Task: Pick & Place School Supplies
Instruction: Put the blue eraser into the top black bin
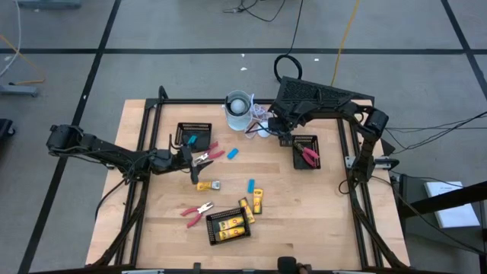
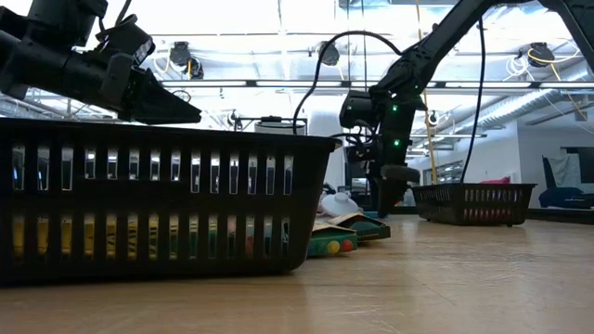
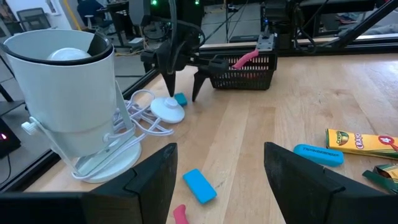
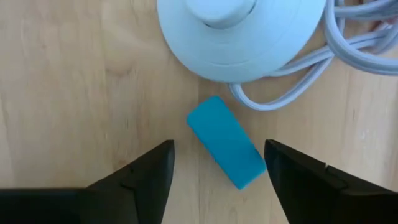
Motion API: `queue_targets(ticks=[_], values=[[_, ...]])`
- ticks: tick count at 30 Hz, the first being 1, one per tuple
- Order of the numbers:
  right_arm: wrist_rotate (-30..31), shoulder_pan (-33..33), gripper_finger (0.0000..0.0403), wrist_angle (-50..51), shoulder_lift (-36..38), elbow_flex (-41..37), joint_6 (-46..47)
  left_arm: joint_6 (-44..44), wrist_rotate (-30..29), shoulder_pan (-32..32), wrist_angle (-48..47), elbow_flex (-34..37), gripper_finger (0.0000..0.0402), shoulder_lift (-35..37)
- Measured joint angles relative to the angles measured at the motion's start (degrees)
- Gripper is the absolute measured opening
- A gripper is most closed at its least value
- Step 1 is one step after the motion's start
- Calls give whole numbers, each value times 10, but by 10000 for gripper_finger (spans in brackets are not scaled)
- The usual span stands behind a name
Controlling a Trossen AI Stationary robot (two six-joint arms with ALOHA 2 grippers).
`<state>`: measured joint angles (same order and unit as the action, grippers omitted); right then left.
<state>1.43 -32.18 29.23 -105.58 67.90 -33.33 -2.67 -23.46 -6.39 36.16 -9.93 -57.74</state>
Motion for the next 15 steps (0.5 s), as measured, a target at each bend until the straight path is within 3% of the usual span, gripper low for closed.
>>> queue_targets(ticks=[11,15], values=[[0,4,189,-9,-35,2,-19,3,5,0,-1,0,243,0],[10,11,137,-8,-33,0,-19,2,5,0,-1,0,243,0]])
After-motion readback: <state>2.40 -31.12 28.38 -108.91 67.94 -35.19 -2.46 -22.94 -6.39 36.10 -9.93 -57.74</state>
